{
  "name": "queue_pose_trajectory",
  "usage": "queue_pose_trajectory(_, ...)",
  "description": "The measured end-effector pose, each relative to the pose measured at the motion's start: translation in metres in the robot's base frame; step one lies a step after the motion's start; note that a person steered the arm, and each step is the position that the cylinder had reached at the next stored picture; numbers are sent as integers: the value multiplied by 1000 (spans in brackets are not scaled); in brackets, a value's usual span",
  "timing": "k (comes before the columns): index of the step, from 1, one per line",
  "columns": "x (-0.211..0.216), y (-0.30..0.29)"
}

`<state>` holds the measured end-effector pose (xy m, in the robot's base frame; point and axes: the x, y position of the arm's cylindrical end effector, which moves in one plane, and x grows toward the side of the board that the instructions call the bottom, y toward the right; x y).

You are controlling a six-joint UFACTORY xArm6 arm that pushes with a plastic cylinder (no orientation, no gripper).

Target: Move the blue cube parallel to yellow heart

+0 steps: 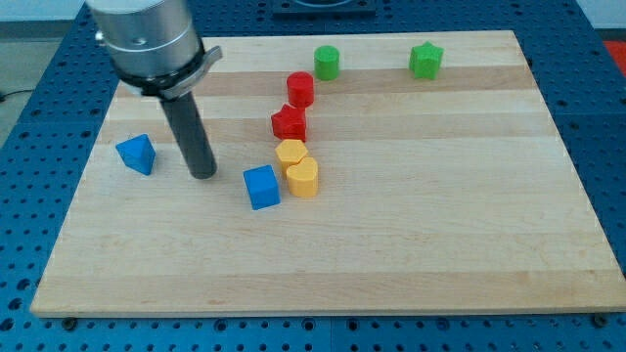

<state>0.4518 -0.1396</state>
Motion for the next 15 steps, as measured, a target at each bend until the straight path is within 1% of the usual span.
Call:
queue_pose_trajectory(1, 12, 38)
queue_pose_trajectory(2, 57, 43)
queue_pose_trajectory(3, 70, 81)
queue_pose_trajectory(5, 70, 162)
queue_pose_trajectory(6, 70, 161)
queue_pose_trajectory(7, 89, 139)
queue_pose_trajectory(8, 128, 146)
queue_pose_trajectory(9, 135, 187)
queue_pose_trajectory(11, 96, 202)
queue_pose_trajectory(12, 84, 215)
queue_pose_trajectory(15, 48, 217)
